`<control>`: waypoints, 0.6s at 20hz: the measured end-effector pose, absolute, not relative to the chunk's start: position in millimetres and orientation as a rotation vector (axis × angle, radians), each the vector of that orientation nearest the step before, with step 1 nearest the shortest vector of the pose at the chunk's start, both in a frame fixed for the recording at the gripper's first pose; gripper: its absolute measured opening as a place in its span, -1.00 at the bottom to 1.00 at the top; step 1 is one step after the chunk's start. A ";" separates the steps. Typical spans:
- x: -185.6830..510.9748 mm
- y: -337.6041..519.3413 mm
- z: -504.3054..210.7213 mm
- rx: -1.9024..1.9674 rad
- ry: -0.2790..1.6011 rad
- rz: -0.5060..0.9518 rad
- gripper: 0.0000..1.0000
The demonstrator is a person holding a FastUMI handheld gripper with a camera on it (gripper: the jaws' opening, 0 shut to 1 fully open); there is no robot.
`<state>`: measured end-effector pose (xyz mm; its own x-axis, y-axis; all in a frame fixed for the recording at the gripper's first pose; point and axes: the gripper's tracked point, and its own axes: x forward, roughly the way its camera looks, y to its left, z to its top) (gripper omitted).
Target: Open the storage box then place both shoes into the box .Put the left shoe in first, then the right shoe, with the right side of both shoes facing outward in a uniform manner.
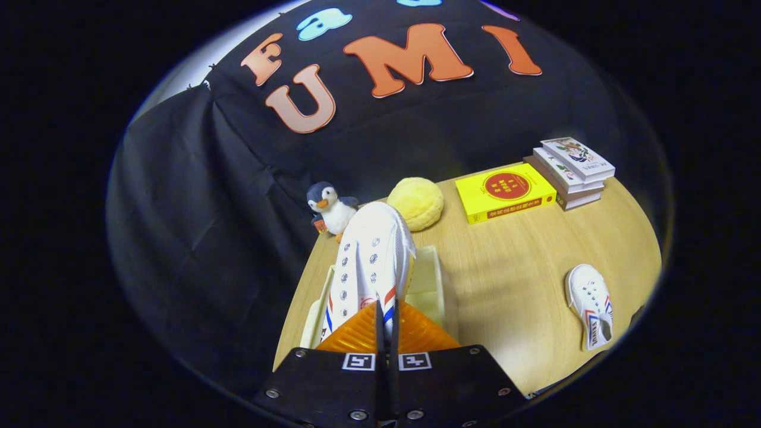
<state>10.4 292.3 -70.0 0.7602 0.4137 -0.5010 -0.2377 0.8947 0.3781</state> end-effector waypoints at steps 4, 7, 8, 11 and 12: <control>1.6 326.7 -103.3 0.307 0.679 0.372 -1.00; 1.6 340.2 -126.3 0.299 0.716 0.371 -1.00; 1.1 343.0 -133.3 0.298 0.730 0.366 -1.00; 3.2 351.0 -150.4 0.294 0.760 0.350 -1.00; 3.2 354.3 -155.5 0.292 0.768 0.346 -1.00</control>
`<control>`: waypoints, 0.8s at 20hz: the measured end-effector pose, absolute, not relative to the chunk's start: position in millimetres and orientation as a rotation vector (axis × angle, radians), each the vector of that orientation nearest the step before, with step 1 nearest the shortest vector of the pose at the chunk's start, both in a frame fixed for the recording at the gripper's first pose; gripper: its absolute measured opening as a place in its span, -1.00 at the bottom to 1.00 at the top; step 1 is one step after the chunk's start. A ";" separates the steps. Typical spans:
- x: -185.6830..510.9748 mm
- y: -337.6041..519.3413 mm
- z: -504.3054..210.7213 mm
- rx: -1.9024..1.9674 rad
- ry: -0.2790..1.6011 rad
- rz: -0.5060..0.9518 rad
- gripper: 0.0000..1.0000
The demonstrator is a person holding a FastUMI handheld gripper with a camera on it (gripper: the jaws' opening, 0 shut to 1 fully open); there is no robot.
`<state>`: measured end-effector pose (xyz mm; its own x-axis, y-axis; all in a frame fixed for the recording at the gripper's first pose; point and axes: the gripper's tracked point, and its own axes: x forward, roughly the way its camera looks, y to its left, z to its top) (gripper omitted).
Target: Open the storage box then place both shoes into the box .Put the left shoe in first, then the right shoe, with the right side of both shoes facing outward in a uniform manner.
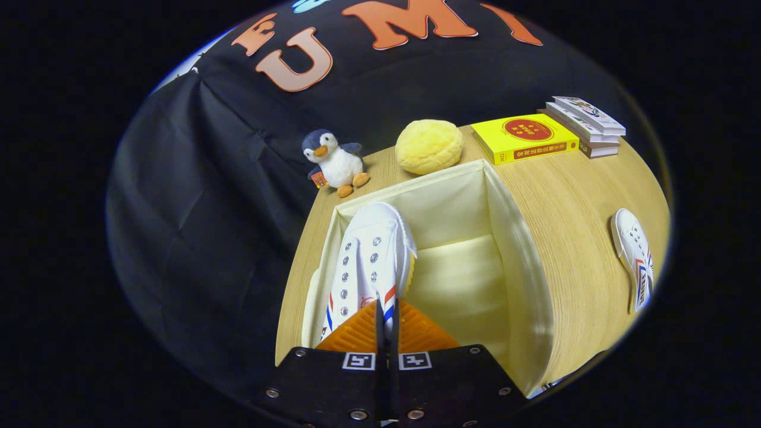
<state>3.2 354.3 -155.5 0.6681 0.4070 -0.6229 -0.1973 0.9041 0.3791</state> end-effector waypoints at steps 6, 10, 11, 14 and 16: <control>1.2 360.8 -174.8 0.276 0.815 0.334 -0.94; 10.1 356.0 -156.1 0.288 0.765 0.352 0.13; 11.1 352.5 -151.4 0.281 0.752 0.353 0.45; 9.5 341.4 -129.6 0.277 0.712 0.382 0.97; 7.2 331.9 -114.4 0.267 0.678 0.405 0.97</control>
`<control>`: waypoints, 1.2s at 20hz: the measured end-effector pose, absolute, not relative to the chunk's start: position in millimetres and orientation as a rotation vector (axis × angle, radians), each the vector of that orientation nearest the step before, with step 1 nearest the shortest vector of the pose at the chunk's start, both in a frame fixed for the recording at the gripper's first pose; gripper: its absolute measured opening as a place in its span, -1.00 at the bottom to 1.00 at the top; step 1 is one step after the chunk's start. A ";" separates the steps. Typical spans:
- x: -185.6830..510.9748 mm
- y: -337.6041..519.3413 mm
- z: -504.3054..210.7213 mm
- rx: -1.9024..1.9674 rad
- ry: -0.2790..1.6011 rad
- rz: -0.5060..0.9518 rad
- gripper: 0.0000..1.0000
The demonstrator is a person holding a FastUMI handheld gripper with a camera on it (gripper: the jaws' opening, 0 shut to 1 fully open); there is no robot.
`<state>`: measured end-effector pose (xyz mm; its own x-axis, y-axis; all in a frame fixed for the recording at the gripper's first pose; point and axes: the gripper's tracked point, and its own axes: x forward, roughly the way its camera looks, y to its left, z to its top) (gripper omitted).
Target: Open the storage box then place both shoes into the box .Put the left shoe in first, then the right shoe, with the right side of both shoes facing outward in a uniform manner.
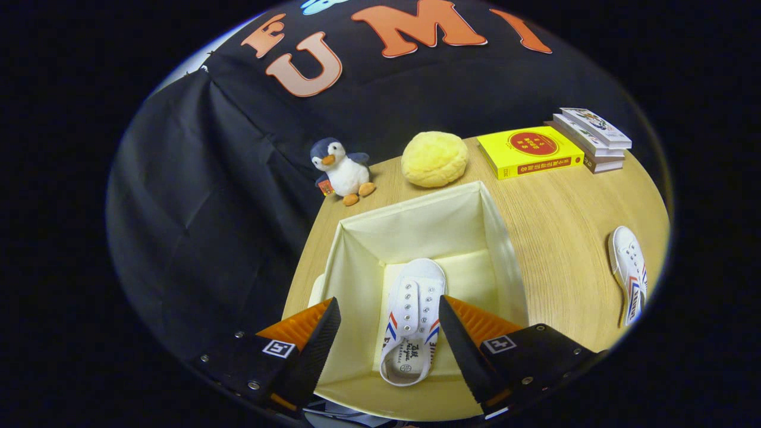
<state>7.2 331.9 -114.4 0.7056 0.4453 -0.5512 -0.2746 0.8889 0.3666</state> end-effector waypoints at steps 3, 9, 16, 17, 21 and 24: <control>6.6 305.2 -93.8 0.230 0.626 0.407 0.97; 14.7 230.0 -78.2 0.238 0.579 0.354 0.97; 26.4 109.2 -98.8 0.220 0.584 0.214 0.97; 27.2 93.5 -102.8 0.220 0.586 0.197 0.97; 30.0 29.4 -122.0 0.212 0.595 0.115 0.97; 30.9 -15.8 -140.5 0.178 0.606 0.057 0.97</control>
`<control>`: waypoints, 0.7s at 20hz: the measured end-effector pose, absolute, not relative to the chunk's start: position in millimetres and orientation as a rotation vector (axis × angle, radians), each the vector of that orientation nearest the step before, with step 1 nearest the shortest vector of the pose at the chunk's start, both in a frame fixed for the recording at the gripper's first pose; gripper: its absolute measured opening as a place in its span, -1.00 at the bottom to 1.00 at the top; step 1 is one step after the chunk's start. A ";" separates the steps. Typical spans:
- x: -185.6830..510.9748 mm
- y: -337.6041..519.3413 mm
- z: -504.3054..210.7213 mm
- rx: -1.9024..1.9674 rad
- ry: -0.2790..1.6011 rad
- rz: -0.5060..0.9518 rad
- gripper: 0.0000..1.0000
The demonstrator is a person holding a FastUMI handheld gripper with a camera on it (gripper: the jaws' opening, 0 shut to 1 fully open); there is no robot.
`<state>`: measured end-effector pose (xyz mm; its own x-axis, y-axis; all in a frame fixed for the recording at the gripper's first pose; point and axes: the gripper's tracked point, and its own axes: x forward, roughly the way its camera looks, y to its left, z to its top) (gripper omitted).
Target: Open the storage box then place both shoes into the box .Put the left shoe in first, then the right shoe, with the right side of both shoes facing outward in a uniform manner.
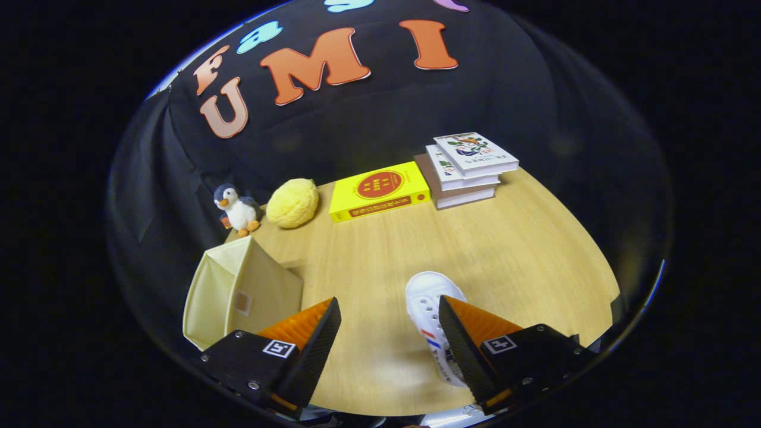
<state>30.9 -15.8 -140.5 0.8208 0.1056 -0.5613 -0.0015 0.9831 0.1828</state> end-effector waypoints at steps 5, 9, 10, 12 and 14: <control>27.8 -66.5 -177.1 0.095 0.642 0.004 0.97; 26.9 -87.5 -206.8 0.014 0.682 -0.004 0.98; 27.0 -89.2 -213.6 0.005 0.693 0.002 0.98; 25.0 -90.7 -231.3 -0.017 0.726 0.011 0.98; 23.9 -86.5 -247.7 -0.021 0.759 0.032 0.98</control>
